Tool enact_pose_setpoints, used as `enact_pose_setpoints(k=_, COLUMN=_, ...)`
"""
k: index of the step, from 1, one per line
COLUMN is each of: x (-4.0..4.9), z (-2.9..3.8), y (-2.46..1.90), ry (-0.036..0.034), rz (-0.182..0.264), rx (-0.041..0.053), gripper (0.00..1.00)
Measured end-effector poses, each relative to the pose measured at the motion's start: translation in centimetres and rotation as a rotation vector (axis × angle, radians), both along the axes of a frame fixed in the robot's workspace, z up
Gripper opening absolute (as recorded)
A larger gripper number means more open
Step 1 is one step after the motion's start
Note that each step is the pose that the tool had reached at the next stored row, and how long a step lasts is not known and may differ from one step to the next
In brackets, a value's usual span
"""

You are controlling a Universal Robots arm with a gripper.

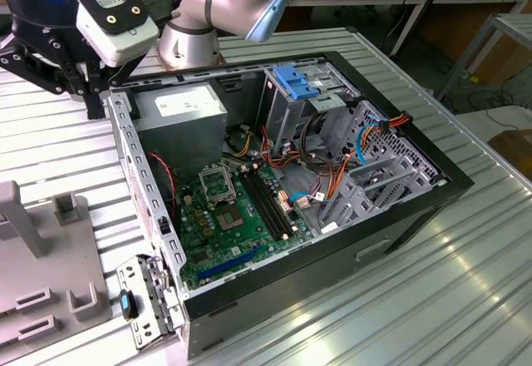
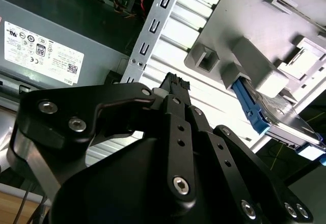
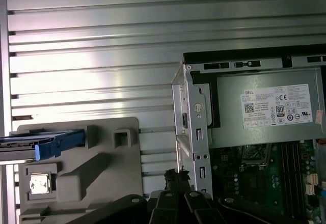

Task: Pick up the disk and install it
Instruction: 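Reach for the disk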

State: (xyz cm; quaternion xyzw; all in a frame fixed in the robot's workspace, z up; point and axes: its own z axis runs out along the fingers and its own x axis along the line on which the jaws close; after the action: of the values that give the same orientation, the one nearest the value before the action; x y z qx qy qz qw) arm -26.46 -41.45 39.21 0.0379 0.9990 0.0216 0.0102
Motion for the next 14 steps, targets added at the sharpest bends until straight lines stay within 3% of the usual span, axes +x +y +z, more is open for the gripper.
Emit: enact_pose_setpoints(k=14, x=-1.3, z=-0.03, y=-0.11, ry=0.001, rz=0.0, rx=0.0001, gripper=0.11)
